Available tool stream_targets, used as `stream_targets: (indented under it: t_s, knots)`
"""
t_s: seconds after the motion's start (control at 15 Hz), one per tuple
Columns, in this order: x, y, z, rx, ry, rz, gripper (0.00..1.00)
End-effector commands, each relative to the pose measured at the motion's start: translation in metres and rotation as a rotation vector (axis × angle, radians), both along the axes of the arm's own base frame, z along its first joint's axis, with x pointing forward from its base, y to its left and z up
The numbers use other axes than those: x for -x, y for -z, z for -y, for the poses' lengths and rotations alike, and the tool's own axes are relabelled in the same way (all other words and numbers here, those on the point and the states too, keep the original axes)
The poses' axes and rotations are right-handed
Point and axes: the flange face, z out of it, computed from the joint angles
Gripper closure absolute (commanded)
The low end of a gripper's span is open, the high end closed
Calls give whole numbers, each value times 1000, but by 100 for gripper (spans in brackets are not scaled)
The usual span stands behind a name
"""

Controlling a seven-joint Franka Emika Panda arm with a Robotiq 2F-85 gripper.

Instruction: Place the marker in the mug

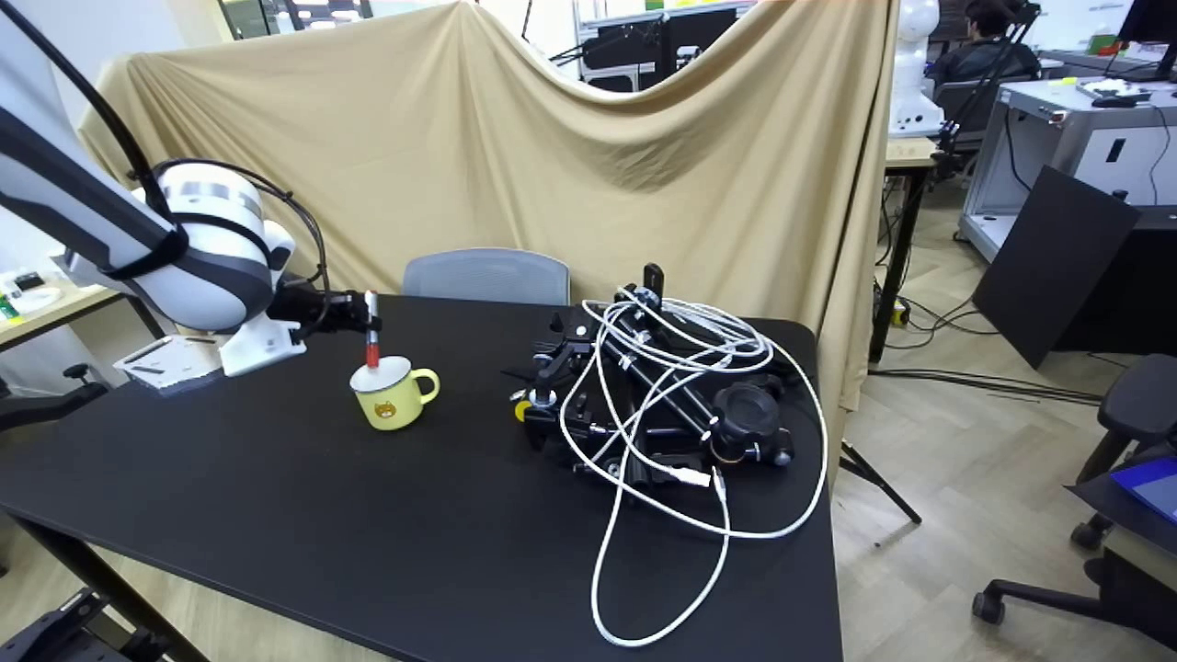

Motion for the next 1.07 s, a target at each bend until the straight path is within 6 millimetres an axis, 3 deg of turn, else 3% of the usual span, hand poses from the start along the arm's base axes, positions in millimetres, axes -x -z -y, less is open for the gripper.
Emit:
stream_targets:
  t_s: [0.0,0.4,0.47,0.53,1.0]
  knots:
    - [8,6,5,-30,36,34,95]
    - [15,16,14,-29,55,37,95]
    - [16,18,15,-23,51,35,65]
    - [17,18,16,-22,52,33,52]
    - [22,10,21,0,62,45,7]
